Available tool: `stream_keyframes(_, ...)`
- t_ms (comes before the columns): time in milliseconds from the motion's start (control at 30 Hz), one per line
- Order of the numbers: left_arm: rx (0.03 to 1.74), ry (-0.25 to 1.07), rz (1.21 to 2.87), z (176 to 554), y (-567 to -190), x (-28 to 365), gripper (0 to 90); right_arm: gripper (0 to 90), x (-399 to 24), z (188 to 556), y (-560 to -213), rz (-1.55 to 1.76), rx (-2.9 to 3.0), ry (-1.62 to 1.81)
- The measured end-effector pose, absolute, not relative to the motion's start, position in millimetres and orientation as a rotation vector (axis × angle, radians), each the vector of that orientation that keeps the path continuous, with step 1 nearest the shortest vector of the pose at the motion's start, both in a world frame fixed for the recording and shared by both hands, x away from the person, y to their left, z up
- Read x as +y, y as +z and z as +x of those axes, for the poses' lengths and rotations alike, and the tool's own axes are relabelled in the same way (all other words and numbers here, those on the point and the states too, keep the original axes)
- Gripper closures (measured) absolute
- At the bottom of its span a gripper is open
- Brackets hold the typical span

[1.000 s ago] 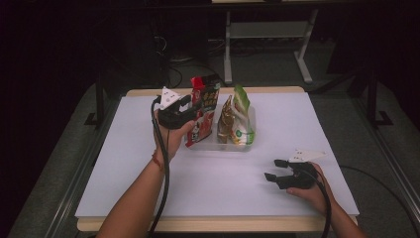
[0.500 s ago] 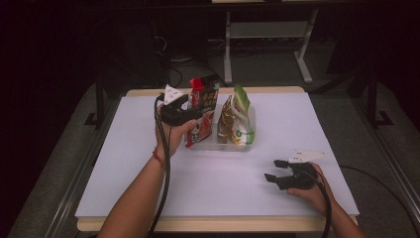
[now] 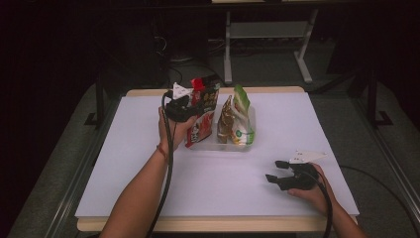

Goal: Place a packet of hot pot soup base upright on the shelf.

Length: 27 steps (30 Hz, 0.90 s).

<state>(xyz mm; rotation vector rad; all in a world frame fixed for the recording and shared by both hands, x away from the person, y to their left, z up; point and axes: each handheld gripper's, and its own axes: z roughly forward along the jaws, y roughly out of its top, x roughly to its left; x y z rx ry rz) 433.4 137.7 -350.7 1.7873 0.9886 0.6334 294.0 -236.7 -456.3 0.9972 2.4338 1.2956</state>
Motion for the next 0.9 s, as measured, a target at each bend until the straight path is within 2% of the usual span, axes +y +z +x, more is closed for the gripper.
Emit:
stream_keyframes(167,0.974,0.663,1.673,429,-350,136,74.6,31.8,-238,293,-455,1.001,2.426,1.301)
stream_keyframes(400,0.929,0.662,1.54,432,-355,139,74.7,31.7,-236,293,-456,0.995,2.434,1.303)
stream_keyframes(667,0.898,0.665,1.547,423,-374,140,73.3,32.0,-236,293,-456,0.99,2.442,1.321)
stream_keyframes(833,0.87,0.644,1.526,420,-376,142,72.4,31.9,-232,291,-455,0.967,2.454,1.306)
stream_keyframes(900,0.877,0.663,1.566,424,-373,139,71.9,31.9,-231,291,-455,0.966,2.455,1.309)
